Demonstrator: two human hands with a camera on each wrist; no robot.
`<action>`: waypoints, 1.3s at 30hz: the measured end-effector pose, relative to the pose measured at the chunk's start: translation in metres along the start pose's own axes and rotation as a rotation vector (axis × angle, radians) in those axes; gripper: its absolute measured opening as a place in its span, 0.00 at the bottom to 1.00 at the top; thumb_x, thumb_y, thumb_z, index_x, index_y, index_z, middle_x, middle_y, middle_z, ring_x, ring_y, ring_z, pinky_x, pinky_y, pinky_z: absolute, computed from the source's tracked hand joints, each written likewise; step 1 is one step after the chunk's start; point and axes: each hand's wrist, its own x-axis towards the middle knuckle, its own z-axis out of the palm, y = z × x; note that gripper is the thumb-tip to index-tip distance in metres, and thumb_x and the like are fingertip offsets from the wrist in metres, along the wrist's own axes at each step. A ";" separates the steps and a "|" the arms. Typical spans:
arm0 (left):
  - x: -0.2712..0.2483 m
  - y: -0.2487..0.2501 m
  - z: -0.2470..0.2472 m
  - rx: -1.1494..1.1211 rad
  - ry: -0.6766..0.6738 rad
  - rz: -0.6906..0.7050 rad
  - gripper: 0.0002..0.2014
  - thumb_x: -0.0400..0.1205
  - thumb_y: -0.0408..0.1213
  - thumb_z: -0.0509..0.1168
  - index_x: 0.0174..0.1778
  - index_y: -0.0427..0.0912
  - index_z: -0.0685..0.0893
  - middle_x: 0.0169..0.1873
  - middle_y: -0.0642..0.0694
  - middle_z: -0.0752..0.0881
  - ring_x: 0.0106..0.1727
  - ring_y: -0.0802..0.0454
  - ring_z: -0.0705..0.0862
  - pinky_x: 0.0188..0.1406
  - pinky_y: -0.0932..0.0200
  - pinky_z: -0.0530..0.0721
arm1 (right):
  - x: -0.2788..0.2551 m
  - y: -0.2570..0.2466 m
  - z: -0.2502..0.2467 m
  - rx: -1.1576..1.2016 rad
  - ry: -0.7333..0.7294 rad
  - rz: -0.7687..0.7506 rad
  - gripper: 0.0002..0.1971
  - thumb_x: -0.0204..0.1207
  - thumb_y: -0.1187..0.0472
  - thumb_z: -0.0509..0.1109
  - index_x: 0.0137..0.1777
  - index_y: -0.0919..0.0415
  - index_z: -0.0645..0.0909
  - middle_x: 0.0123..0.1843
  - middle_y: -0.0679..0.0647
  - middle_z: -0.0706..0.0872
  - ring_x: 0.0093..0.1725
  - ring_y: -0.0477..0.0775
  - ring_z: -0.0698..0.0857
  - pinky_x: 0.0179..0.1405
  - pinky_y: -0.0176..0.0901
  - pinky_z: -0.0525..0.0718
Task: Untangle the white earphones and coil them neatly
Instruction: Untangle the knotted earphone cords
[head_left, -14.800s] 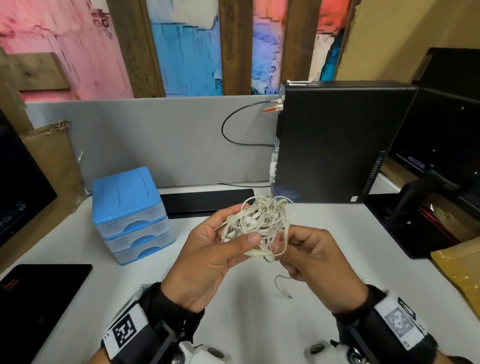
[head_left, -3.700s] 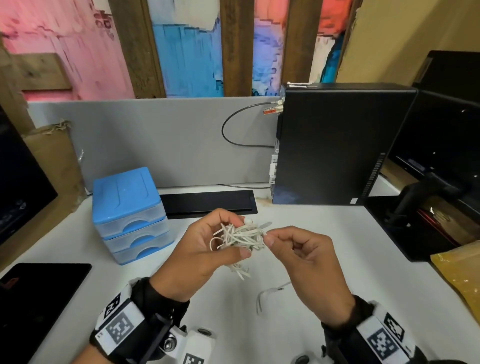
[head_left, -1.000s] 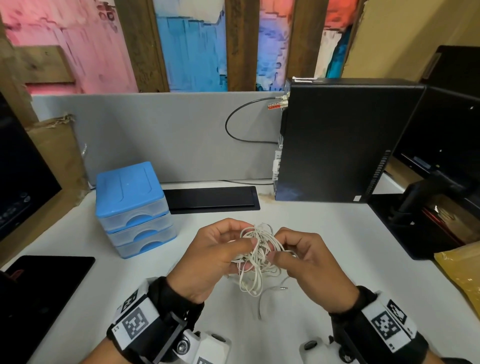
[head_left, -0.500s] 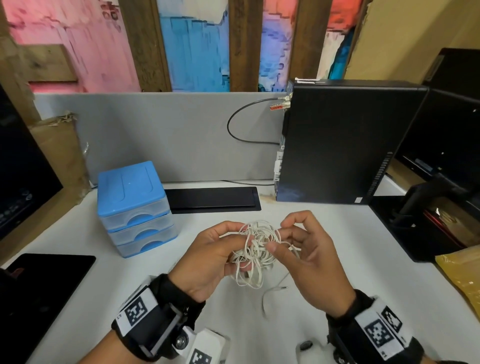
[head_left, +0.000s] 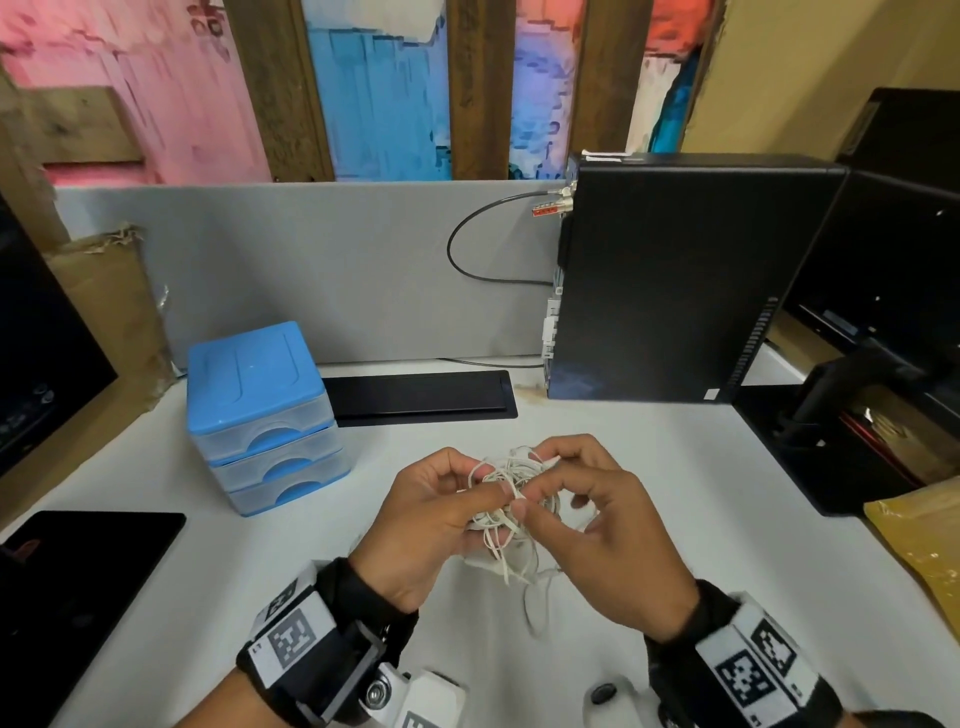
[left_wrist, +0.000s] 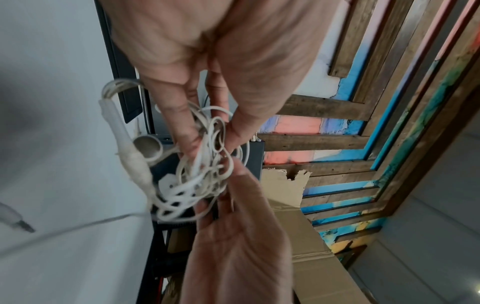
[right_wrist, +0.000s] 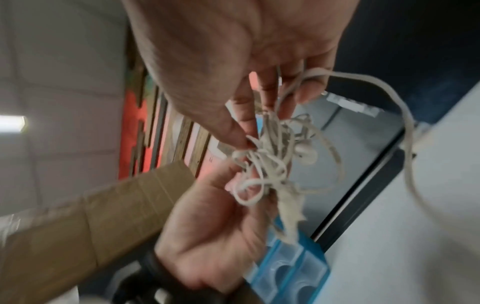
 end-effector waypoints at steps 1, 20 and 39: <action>0.002 -0.001 -0.001 0.009 0.016 0.003 0.07 0.76 0.21 0.73 0.42 0.32 0.82 0.43 0.30 0.90 0.34 0.44 0.88 0.28 0.56 0.87 | 0.001 -0.001 -0.002 0.031 -0.011 0.023 0.05 0.71 0.64 0.82 0.39 0.54 0.91 0.58 0.45 0.83 0.57 0.44 0.82 0.50 0.22 0.73; 0.010 0.008 -0.014 0.225 0.088 0.295 0.09 0.77 0.21 0.73 0.42 0.30 0.78 0.39 0.40 0.92 0.35 0.42 0.93 0.28 0.53 0.89 | 0.010 -0.005 -0.004 0.599 -0.327 0.451 0.15 0.74 0.50 0.71 0.50 0.61 0.90 0.26 0.51 0.63 0.25 0.48 0.57 0.23 0.39 0.53; 0.031 0.015 -0.043 0.188 0.318 0.256 0.11 0.76 0.22 0.75 0.36 0.38 0.79 0.47 0.33 0.89 0.35 0.45 0.91 0.27 0.54 0.88 | 0.014 -0.021 -0.048 0.724 -0.356 0.217 0.29 0.65 0.40 0.82 0.64 0.53 0.88 0.19 0.46 0.64 0.21 0.49 0.64 0.52 0.56 0.65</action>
